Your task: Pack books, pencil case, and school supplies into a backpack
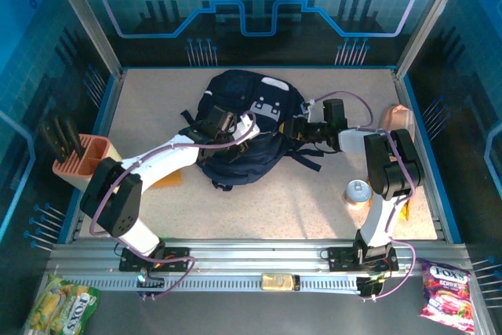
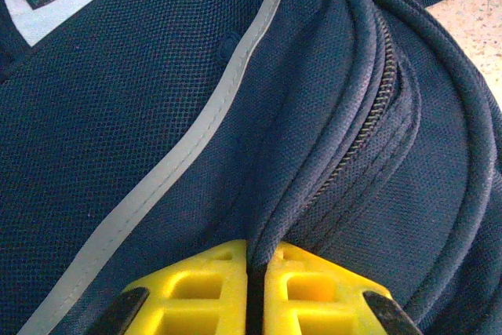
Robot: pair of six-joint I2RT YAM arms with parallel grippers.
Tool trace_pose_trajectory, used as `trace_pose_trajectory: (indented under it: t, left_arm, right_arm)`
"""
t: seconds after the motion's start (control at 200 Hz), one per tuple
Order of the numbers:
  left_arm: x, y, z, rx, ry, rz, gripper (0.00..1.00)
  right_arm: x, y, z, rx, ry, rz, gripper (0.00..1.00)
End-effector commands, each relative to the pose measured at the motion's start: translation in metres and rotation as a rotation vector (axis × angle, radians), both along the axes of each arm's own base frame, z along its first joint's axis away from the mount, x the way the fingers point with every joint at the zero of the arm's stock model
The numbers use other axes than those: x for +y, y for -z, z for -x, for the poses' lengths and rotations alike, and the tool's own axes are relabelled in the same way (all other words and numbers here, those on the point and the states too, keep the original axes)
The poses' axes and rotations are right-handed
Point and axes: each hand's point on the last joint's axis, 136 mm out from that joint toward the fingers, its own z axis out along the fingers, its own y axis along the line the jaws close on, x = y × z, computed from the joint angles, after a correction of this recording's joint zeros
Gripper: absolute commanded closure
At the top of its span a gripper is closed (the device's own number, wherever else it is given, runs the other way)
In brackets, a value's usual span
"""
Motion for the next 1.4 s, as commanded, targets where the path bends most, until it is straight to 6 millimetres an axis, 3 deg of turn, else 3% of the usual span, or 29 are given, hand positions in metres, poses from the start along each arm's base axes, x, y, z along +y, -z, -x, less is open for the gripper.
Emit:
trace_pose_trajectory:
  t: [0.0, 0.2, 0.45, 0.74, 0.865, 1.045, 1.395]
  left_arm:
    - [-0.008, -0.022, -0.009, -0.021, -0.013, 0.061, 0.89]
    - [-0.009, -0.026, -0.01, -0.033, -0.014, 0.071, 0.9]
    - [-0.01, -0.025, -0.008, -0.026, -0.008, 0.077, 0.9]
    - [-0.009, -0.026, -0.009, -0.03, -0.02, 0.077, 0.9]
    - [-0.005, -0.029, -0.017, -0.032, -0.079, 0.082, 0.95]
    - [-0.01, -0.034, -0.03, 0.012, -0.152, 0.13, 0.96]
    - [-0.021, -0.037, -0.042, 0.024, -0.176, 0.189, 0.96]
  right_arm:
    - [0.003, 0.002, 0.01, 0.029, -0.004, 0.02, 0.51]
    - [0.005, -0.014, 0.014, -0.02, 0.015, -0.047, 0.65]
    - [0.001, 0.004, 0.009, 0.011, 0.049, 0.012, 0.72]
    - [-0.004, 0.001, 0.006, -0.018, 0.067, 0.055, 0.91]
    - [-0.008, -0.007, 0.008, -0.073, 0.066, 0.1, 0.99]
    - [-0.01, -0.02, 0.031, -0.136, 0.044, 0.153, 1.0]
    - [0.019, -0.042, 0.083, -0.301, -0.096, 0.362, 1.0]
